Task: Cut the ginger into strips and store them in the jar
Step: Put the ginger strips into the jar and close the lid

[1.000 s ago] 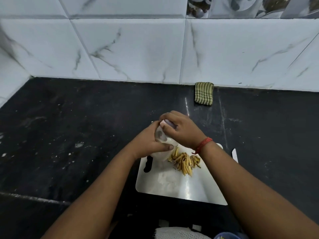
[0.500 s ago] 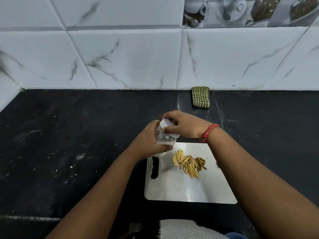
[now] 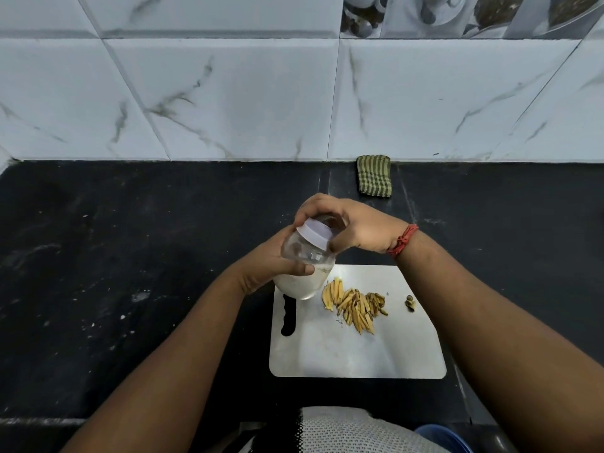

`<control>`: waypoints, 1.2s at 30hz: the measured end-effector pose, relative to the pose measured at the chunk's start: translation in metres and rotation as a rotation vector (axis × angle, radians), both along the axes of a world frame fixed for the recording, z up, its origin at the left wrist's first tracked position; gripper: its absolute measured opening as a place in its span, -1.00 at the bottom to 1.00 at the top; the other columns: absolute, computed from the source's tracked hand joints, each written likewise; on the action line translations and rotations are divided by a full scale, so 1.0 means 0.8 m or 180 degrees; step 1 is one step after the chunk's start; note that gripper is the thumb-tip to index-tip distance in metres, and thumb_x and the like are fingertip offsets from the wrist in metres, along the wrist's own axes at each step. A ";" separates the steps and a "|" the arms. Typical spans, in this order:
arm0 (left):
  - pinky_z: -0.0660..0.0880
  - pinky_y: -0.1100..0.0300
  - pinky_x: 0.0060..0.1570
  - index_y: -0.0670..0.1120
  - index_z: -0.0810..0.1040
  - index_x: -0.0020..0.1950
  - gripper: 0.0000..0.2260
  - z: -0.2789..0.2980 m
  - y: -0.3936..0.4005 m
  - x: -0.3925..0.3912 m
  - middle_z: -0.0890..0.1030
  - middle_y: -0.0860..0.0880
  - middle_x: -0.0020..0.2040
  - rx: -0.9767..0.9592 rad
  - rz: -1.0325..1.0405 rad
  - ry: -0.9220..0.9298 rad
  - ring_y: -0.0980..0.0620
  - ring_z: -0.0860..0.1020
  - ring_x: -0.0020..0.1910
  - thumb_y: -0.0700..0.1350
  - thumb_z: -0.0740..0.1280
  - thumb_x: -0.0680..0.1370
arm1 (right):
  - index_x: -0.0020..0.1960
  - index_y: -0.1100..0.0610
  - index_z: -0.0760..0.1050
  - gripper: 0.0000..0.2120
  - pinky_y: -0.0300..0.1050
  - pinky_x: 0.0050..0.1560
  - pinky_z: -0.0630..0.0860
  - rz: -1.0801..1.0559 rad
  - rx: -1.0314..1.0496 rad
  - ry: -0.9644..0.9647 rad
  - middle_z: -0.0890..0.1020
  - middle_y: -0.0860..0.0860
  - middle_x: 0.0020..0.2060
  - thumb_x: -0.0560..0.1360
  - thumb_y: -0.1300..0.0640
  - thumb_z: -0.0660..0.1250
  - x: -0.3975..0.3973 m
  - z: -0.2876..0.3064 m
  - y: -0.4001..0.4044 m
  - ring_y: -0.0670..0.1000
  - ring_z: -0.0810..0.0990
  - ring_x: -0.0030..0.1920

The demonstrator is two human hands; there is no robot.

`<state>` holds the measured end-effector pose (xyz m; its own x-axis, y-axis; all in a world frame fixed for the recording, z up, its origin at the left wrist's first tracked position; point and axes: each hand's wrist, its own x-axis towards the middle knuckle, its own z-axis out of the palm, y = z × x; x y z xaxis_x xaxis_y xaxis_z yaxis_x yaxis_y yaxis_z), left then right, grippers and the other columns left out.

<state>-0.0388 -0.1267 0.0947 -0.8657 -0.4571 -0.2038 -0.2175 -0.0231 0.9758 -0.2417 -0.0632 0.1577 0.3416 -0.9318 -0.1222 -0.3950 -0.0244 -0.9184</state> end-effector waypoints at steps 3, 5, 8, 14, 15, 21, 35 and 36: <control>0.44 -0.12 0.38 -0.01 0.35 0.53 -0.24 -0.007 -0.006 0.001 0.53 -0.13 0.37 0.0109 0.0002 -0.0053 -0.16 0.51 0.36 0.02 0.51 0.35 | 0.15 0.13 0.55 -0.46 0.07 0.24 0.49 0.0023 0.0084 -0.0432 0.47 0.00 0.19 0.21 0.44 0.32 -0.001 -0.003 -0.003 0.05 0.49 0.24; 0.45 -0.15 0.37 -0.01 0.36 0.51 -0.25 -0.014 -0.010 0.000 0.54 -0.11 0.36 -0.0007 0.0073 -0.0166 -0.15 0.53 0.34 0.02 0.55 0.36 | 0.25 0.07 0.50 -0.46 -0.01 0.27 0.46 0.0085 0.0186 -0.0305 0.47 -0.05 0.23 0.31 0.40 0.34 -0.005 -0.007 -0.006 -0.02 0.46 0.28; 0.52 -0.15 0.30 0.12 0.35 0.44 -0.19 -0.025 -0.011 -0.002 0.55 0.01 0.31 -0.0382 0.0477 -0.0553 -0.01 0.58 0.27 0.09 0.64 0.27 | 0.39 -0.11 0.34 -0.51 -0.07 0.30 0.41 -0.0105 0.0123 0.1065 0.38 -0.13 0.30 0.50 -0.08 0.36 -0.004 -0.014 -0.018 -0.08 0.39 0.31; 0.56 -0.07 0.23 0.25 0.34 0.36 -0.24 -0.032 -0.003 -0.006 0.51 0.11 0.27 -0.0827 0.0778 -0.0727 0.08 0.53 0.25 0.16 0.61 0.24 | 0.41 -0.02 0.28 -0.37 -0.16 -0.01 0.40 -0.0186 0.0157 0.2031 0.49 -0.05 0.20 0.46 -0.30 0.28 0.005 -0.025 -0.030 -0.05 0.48 0.04; 0.56 -0.09 0.24 0.20 0.34 0.38 -0.23 -0.032 -0.003 -0.004 0.54 0.10 0.27 -0.0622 0.0704 -0.0635 0.08 0.56 0.24 0.12 0.62 0.25 | 0.40 -0.05 0.28 -0.40 -0.18 0.00 0.40 -0.0088 0.0149 0.1876 0.47 -0.08 0.21 0.45 -0.25 0.32 0.004 -0.024 -0.029 -0.08 0.48 0.05; 0.50 -0.09 0.33 0.10 0.36 0.43 -0.20 -0.040 -0.007 0.013 0.58 0.04 0.29 -0.0152 0.0634 -0.0429 0.07 0.59 0.25 0.01 0.64 0.26 | 0.27 -0.17 0.37 -0.42 -0.17 0.10 0.52 -0.0238 0.0154 0.0405 0.41 -0.30 0.13 0.37 0.23 0.46 -0.030 -0.009 -0.025 -0.18 0.45 0.14; 0.41 0.14 0.37 0.18 0.24 0.49 -0.15 -0.082 0.035 0.027 0.44 0.21 0.41 -0.0762 0.1391 -0.0394 0.21 0.43 0.39 -0.01 0.63 0.32 | 0.03 0.06 0.33 -0.54 -0.10 0.05 0.48 -0.2235 -0.0107 0.1552 0.39 -0.01 0.05 0.33 -0.02 0.54 -0.023 -0.158 -0.011 0.02 0.47 0.02; 0.41 0.13 0.37 0.18 0.24 0.50 -0.15 -0.084 0.035 0.028 0.43 0.21 0.42 -0.0760 0.1398 -0.0374 0.19 0.42 0.41 0.01 0.62 0.32 | 0.08 0.07 0.36 -0.53 -0.11 0.12 0.47 -0.2175 -0.0112 0.1739 0.40 0.00 0.08 0.33 -0.02 0.54 -0.023 -0.163 -0.011 0.02 0.46 0.08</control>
